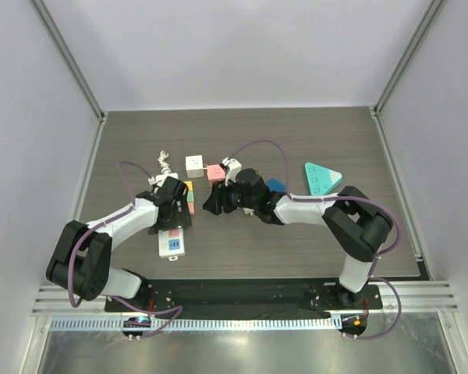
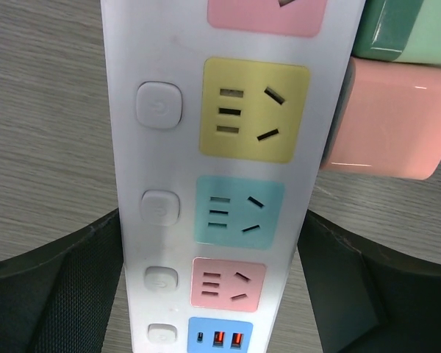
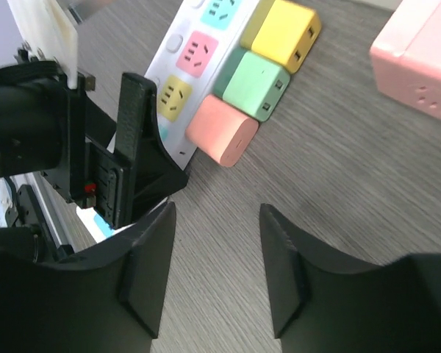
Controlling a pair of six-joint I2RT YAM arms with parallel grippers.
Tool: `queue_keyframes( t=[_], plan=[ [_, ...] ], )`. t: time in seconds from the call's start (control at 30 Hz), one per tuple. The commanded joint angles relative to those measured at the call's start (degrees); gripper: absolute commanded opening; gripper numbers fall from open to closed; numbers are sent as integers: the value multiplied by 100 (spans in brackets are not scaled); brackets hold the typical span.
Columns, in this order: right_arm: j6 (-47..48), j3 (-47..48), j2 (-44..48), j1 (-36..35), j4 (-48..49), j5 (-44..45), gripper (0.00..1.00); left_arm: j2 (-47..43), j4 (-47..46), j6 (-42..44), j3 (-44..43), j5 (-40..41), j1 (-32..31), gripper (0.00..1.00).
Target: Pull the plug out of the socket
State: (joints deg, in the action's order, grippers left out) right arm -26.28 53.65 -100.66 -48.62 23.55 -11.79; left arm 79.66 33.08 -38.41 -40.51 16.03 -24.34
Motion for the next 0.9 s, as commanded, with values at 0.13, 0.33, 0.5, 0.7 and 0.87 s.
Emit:
queue_keyframes(
  t=[0.13,0.33,0.5,0.7,0.87],
  plan=[
    [-579,471,-419,19,387,-710,69,-108,-214,79,61,-284,61,73],
    [-896,734,-840,63,326,-1018,79,-547,-398,71,316,-425,184,41],
    [-1142,788,-1087,116,554,-1238,81,-776,-592,54,517,-820,237,6],
    [-1502,779,-1289,160,923,-1369,83,-899,-1137,-131,860,-1330,245,0],
    [-1958,849,-1657,204,1415,-1536,79,-1119,-1392,-202,1133,-1454,245,0]
  ],
)
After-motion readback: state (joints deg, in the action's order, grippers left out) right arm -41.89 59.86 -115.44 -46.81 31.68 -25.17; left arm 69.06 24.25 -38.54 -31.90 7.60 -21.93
